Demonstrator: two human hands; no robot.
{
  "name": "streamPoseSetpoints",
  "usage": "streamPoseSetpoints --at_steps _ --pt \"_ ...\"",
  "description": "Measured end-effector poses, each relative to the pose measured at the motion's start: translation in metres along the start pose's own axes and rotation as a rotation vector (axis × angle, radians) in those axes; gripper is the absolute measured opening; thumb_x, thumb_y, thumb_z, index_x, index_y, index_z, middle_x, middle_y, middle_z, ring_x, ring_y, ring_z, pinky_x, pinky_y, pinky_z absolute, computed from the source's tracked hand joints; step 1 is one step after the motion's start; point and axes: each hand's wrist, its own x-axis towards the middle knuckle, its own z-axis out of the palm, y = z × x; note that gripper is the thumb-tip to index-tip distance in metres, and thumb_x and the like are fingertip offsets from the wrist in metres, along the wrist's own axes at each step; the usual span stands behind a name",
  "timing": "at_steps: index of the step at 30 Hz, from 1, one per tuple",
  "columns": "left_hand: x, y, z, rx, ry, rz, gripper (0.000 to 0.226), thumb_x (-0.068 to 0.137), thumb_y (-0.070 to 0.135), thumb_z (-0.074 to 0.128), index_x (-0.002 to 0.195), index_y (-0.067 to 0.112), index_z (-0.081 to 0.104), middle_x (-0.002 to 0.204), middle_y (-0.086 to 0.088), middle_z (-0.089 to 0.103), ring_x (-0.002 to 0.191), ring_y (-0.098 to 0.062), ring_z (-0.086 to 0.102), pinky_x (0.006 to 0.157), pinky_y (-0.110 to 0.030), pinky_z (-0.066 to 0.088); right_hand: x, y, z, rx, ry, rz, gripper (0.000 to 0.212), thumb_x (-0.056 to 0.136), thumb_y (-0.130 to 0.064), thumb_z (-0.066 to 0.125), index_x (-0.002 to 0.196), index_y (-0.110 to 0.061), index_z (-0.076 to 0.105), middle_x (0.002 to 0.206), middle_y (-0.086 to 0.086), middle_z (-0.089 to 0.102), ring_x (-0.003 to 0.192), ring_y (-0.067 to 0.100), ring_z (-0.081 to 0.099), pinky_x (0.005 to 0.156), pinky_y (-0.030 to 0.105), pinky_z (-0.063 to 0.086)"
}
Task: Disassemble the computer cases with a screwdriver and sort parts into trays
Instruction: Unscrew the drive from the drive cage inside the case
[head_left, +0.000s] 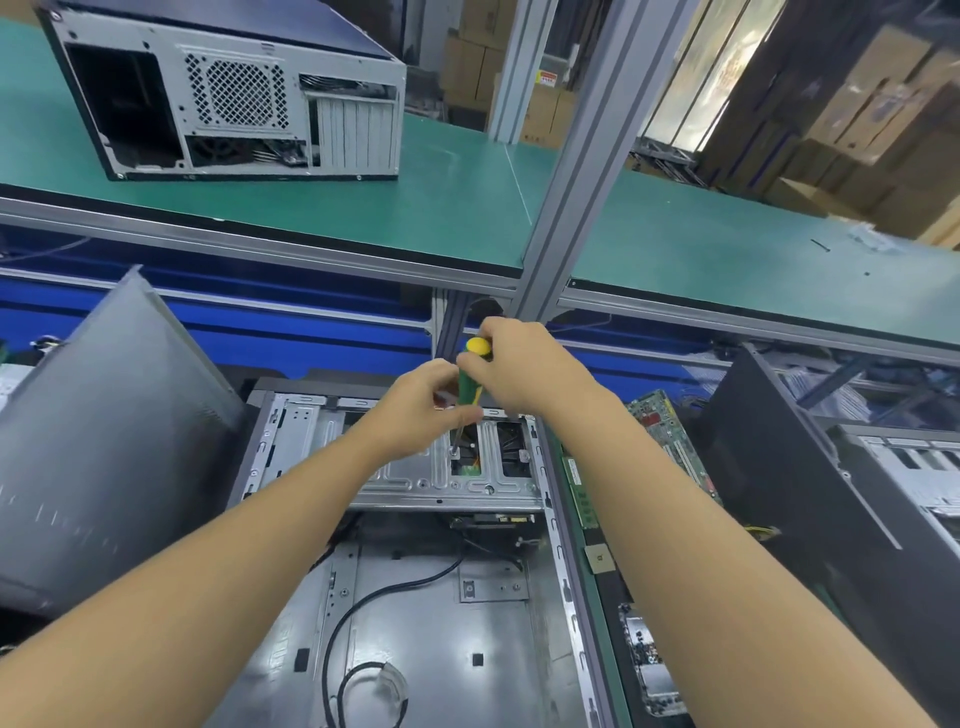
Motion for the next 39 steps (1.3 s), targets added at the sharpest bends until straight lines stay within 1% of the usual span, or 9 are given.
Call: streamPoseSetpoints --at_steps 3,7,13,19,22,25,28,32,39 --pt "-0.002 -0.001 -0.005 -0.205 -0.062 -0.055 0.036 0.093 0.009 0.066 0.12 0.032 0.06 0.118 0.011 0.066 0.109 0.0 0.063 0.091 -0.018 0.052 0.001 0.001 -0.007 0.028 -0.074 -0.015 0.022 0.093 -0.022 0.055 0.113 -0.021 0.064 0.105 0.001 0.057 0.088 0.021 0.05 0.066 0.028 0.034" --pt "-0.001 0.001 -0.002 -0.16 -0.034 -0.071 0.035 0.091 0.006 0.069 0.118 0.027 0.063 0.105 0.01 0.071 0.1 0.0 0.066 0.088 -0.021 0.052 -0.001 0.004 -0.003 0.082 -0.117 -0.016 0.02 0.088 -0.01 0.054 0.096 -0.024 0.066 0.097 -0.003 0.056 0.075 0.015 0.053 0.055 0.024 0.034" --pt "0.002 0.006 0.008 0.088 0.026 0.018 0.02 0.087 0.028 0.076 0.091 0.037 0.059 0.091 0.008 0.056 0.078 -0.005 0.052 0.068 -0.02 0.041 -0.001 0.004 0.008 0.024 -0.005 0.054 0.044 0.099 -0.052 0.048 0.125 -0.016 0.051 0.101 0.004 0.047 0.091 0.024 0.046 0.074 0.032 0.036" --pt "0.002 0.007 0.001 -0.129 -0.062 -0.077 0.027 0.084 0.026 0.079 0.105 0.029 0.063 0.107 0.008 0.068 0.093 -0.007 0.067 0.078 -0.017 0.051 0.002 -0.001 0.007 -0.007 -0.051 0.04 0.021 0.099 -0.035 0.051 0.1 -0.015 0.044 0.095 0.008 0.053 0.066 0.02 0.05 0.049 0.03 0.031" --pt "-0.001 0.004 -0.01 -0.287 -0.123 -0.088 0.027 0.089 0.007 0.073 0.11 0.022 0.064 0.102 0.005 0.075 0.1 -0.009 0.07 0.086 -0.019 0.054 0.001 -0.002 -0.001 0.041 -0.162 -0.02 0.01 0.094 -0.024 0.049 0.104 -0.026 0.052 0.1 0.002 0.057 0.081 0.021 0.052 0.055 0.027 0.031" --pt "0.001 0.007 -0.012 -0.097 -0.064 -0.082 0.03 0.081 0.011 0.08 0.089 0.038 0.069 0.087 0.017 0.075 0.085 0.002 0.069 0.071 -0.008 0.05 0.003 -0.001 -0.003 0.029 -0.215 -0.057 0.012 0.095 -0.021 0.047 0.097 -0.029 0.056 0.105 0.0 0.058 0.082 0.017 0.051 0.056 0.024 0.031" --pt "0.006 0.008 -0.003 0.134 0.054 -0.077 0.023 0.071 0.031 0.088 0.078 0.032 0.067 0.074 0.01 0.071 0.071 -0.001 0.064 0.057 -0.015 0.046 0.004 0.001 0.004 0.068 -0.16 -0.016 0.026 0.099 -0.048 0.047 0.107 -0.027 0.061 0.114 0.006 0.059 0.086 0.019 0.058 0.062 0.029 0.039" --pt "0.008 0.013 0.008 0.171 0.056 -0.046 0.028 0.072 0.033 0.087 0.088 0.027 0.065 0.083 0.008 0.064 0.076 -0.007 0.06 0.065 -0.024 0.049 0.002 0.0 0.013 -0.038 0.023 0.167 0.056 0.1 -0.061 0.037 0.124 -0.013 0.054 0.114 0.015 0.056 0.095 0.035 0.054 0.071 0.038 0.037" --pt "-0.003 0.004 -0.003 -0.187 -0.106 -0.141 0.036 0.088 0.011 0.074 0.121 0.024 0.067 0.111 0.014 0.073 0.104 0.001 0.067 0.075 -0.011 0.049 0.006 0.005 0.011 0.043 -0.04 0.051 0.015 0.101 -0.026 0.044 0.108 -0.015 0.049 0.111 0.011 0.053 0.089 0.031 0.05 0.072 0.035 0.036"
